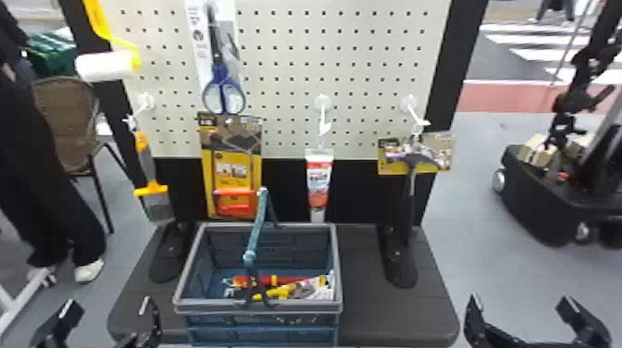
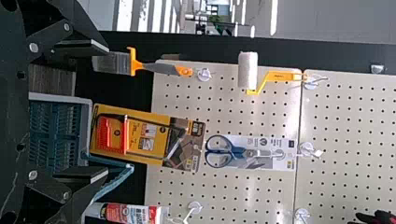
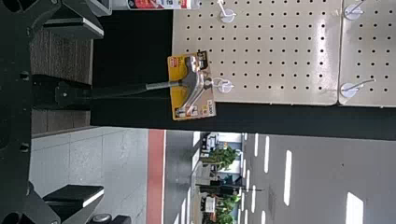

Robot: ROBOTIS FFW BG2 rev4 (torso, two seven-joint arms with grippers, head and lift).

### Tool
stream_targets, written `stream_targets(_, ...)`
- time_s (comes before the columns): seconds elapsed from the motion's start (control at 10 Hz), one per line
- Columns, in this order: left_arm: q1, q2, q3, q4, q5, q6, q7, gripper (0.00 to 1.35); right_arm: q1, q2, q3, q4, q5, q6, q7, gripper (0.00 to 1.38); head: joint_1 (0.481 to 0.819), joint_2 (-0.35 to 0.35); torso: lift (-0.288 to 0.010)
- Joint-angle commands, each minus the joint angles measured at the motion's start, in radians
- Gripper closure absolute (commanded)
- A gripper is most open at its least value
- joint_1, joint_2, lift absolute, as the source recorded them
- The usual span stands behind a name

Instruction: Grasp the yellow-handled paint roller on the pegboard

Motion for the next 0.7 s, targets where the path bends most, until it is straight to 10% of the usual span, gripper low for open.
stream_targets(0.0, -0.001, 0.0, 0.002, -0.007, 0.002, 0.006, -0.003, 0.37, 0.0, 0.0, 0.001, 0.0, -0.001, 0.0, 0.0, 0.12, 0.549, 0.0, -0.1)
stream_targets(0.3, -0.044, 0.002, 0.042, -0.07, 0.006, 0.092, -0.047, 0.37, 0.002, 0.0, 0.0, 0.0, -0.003, -0.001, 0.0, 0.12, 0.549, 0.0, -0.1)
stream_targets(0.6, -0.22, 0.0, 0.15, -0.21, 0.023, 0.387, -0.178, 0.37, -0.002, -0.003, 0.001, 0.005, -0.004, -0.001, 0.0, 0.12, 0.549, 0.0, -0.1)
